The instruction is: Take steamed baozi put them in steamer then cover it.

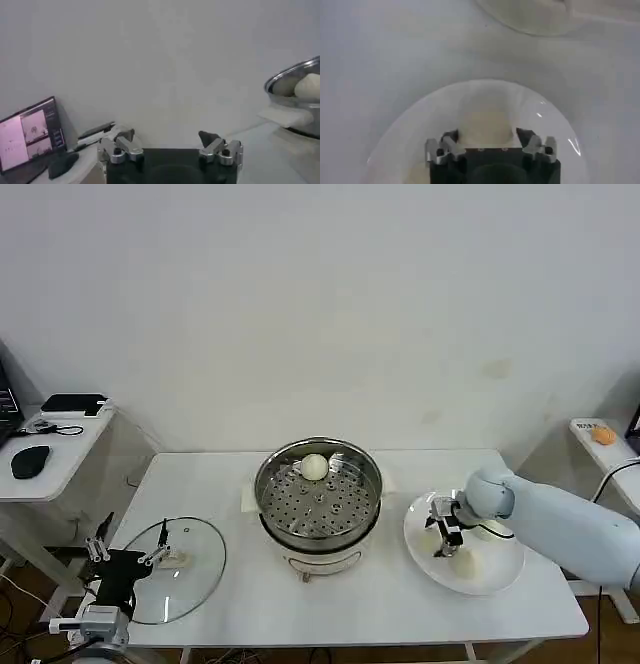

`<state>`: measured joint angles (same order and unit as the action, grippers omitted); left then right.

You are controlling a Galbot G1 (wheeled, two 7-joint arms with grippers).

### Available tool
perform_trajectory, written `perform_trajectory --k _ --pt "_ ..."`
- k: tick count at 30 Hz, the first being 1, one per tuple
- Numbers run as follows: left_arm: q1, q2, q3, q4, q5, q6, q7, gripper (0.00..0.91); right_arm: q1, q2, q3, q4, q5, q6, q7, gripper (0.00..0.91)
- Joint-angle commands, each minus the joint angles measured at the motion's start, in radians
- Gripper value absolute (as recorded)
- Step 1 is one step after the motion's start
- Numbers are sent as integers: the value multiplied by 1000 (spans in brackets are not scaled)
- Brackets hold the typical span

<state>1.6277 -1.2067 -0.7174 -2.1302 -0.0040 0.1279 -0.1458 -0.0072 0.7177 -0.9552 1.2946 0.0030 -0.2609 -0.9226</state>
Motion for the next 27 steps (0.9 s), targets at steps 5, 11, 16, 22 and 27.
perform_trajectory --k 5,11,16,22,27 --pt "3 5 -7 -1 -2 0 0 907 63 -35 -15 21 11 0 -33 635" --pt "2 17 -10 15 -8 -3 0 907 235 -109 -50 94 66 -3 -49 635" --pt "-3 22 -4 9 -8 -1 1 907 381 -118 -91 121 101 -29 -54 645" --pt "-8 24 0 11 -8 -2 1 907 585 -5 -160 133 223 -88 -32 645" --pt "-18 29 -3 22 -15 -3 1 907 700 133 -240 148 368 -181 4 655"
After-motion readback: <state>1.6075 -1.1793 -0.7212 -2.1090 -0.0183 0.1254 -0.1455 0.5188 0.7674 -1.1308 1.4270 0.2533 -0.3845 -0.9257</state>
